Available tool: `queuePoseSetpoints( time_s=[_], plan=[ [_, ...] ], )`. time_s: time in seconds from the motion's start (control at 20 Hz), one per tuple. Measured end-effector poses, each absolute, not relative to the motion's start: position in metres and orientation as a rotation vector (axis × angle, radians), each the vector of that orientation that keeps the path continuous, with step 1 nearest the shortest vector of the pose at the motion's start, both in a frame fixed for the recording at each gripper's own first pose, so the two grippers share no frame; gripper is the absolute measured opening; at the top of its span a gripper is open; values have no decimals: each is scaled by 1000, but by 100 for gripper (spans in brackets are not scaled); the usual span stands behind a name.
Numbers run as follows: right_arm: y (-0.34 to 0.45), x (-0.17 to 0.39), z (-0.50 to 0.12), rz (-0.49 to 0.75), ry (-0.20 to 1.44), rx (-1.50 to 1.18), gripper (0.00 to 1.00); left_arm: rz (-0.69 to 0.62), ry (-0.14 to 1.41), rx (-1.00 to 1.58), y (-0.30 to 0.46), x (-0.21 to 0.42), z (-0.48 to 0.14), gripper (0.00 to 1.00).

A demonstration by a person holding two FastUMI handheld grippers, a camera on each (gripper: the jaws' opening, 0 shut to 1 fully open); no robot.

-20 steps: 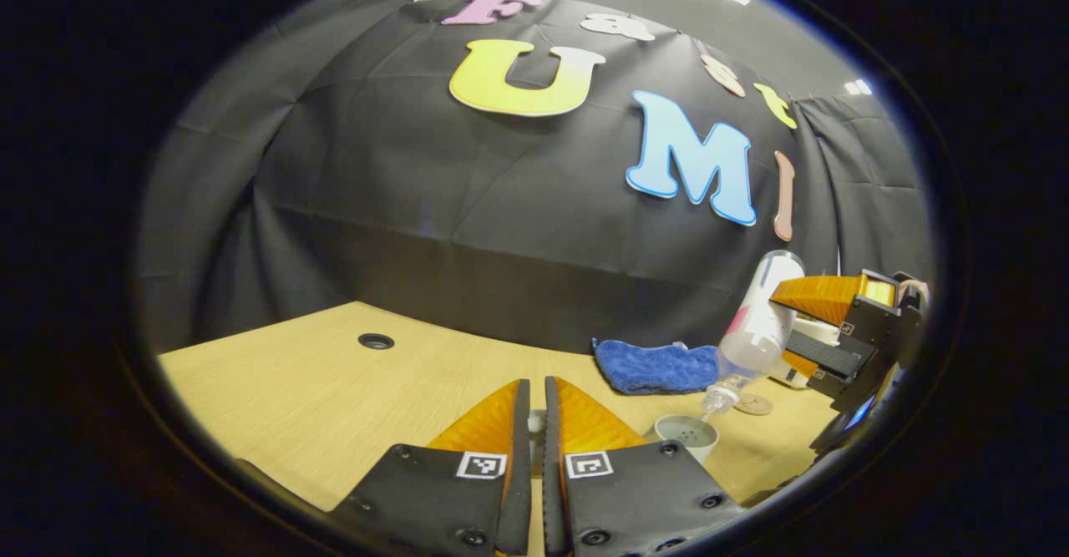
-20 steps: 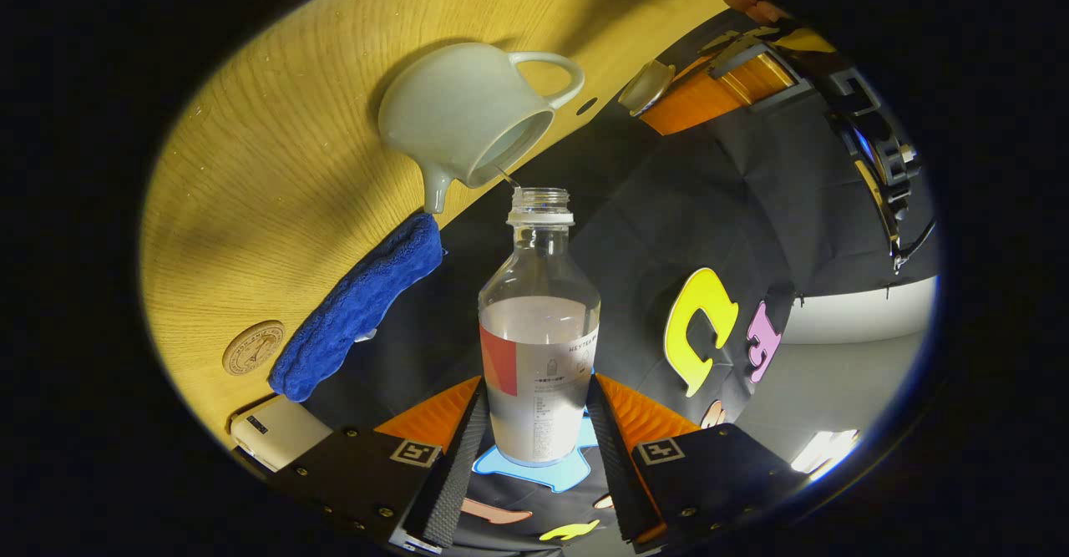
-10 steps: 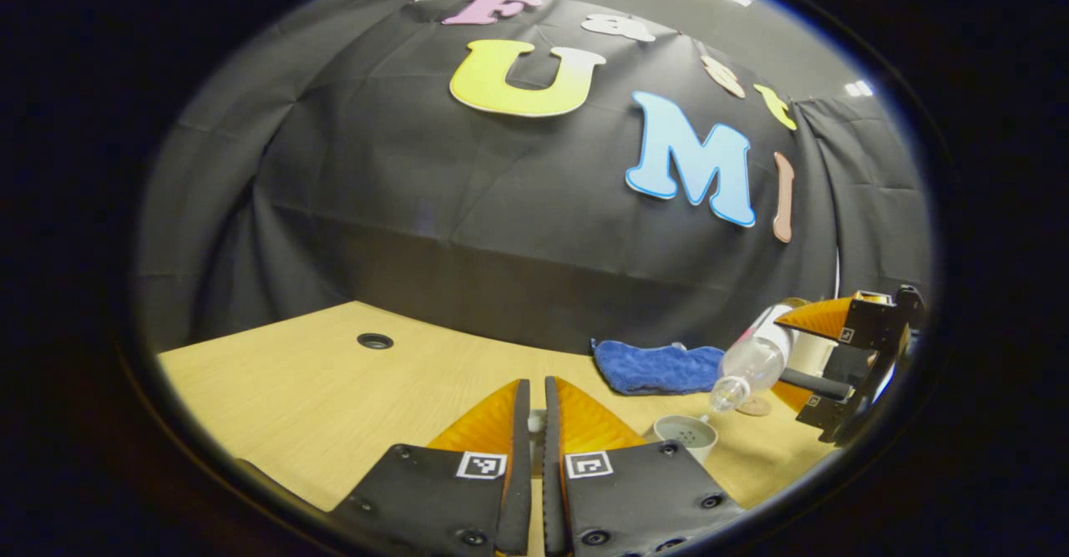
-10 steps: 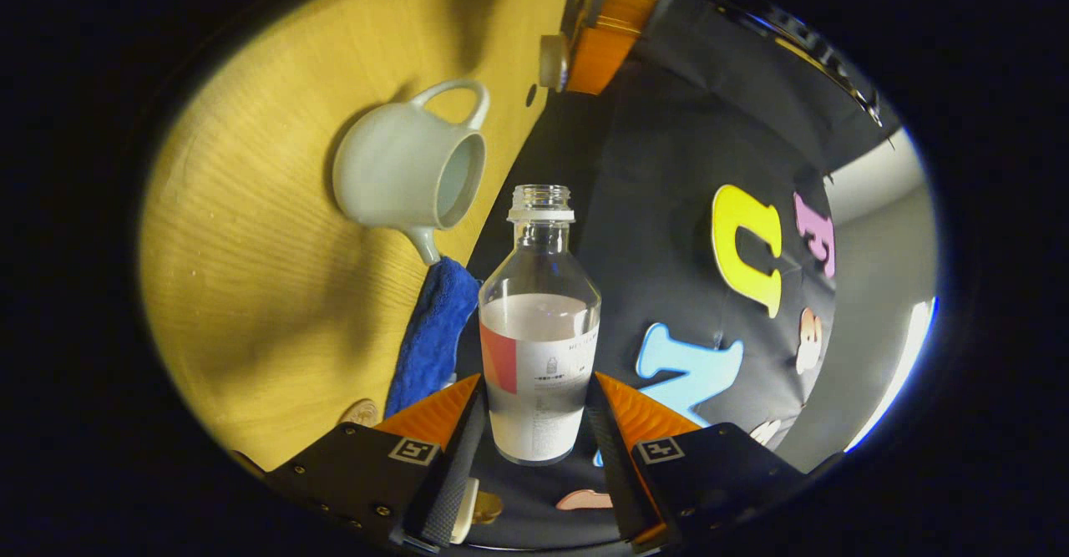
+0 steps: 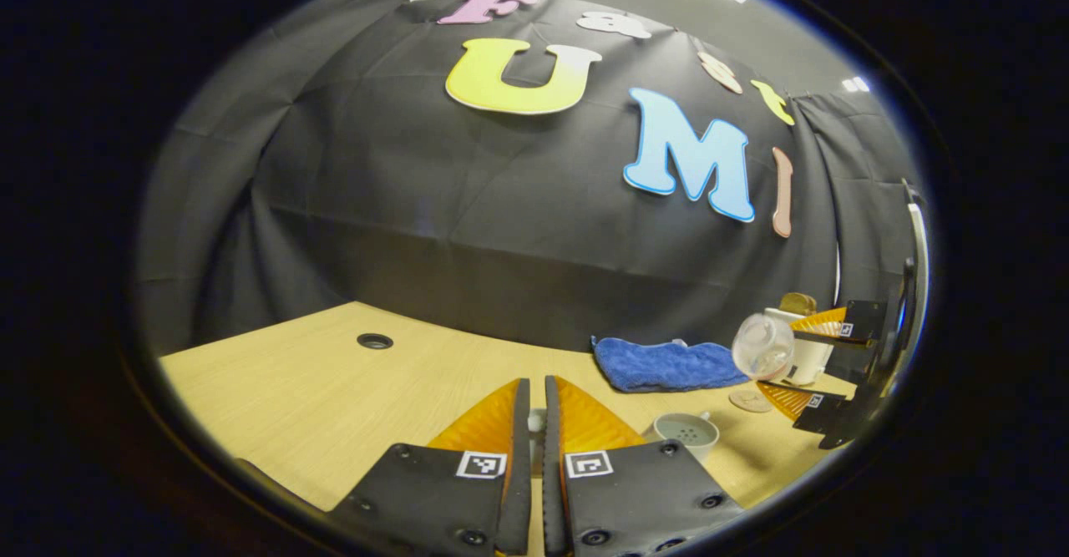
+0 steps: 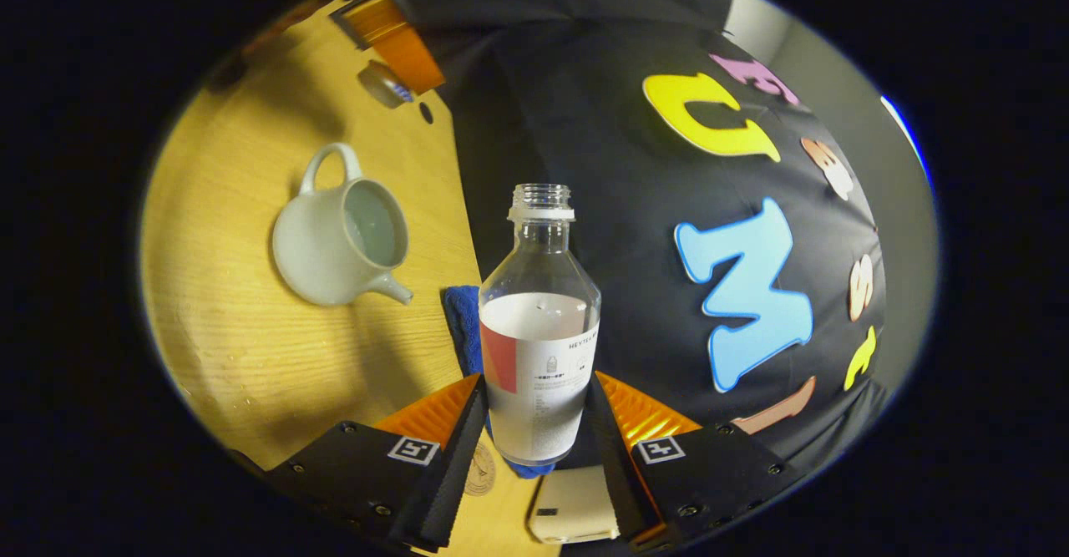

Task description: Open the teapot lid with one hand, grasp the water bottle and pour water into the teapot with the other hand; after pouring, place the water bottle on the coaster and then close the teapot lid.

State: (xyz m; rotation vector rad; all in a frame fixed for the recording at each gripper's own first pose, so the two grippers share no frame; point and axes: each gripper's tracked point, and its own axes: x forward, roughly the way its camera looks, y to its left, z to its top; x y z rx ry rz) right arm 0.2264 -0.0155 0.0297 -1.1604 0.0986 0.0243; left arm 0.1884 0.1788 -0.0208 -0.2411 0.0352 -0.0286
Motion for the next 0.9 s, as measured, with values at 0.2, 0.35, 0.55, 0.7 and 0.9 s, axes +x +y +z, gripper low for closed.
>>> queuePoseSetpoints(
  time_s=[0.2,0.35,0.55,0.7,0.9],
  plan=[
    [-21,232,37,9,109,-923,71,-29,33,-243,178,189,-20,12],
    [-32,249,43,-7,124,-766,71,-27,31,-242,178,189,-21,11],
    [-57,257,40,-76,116,-613,71,-31,21,-238,178,189,-20,12],
    [-86,255,35,-129,96,-504,71,-32,15,-224,177,188,-18,12],
    [-116,258,25,-170,100,-340,71,-36,8,-211,175,190,-16,12]
  ],
)
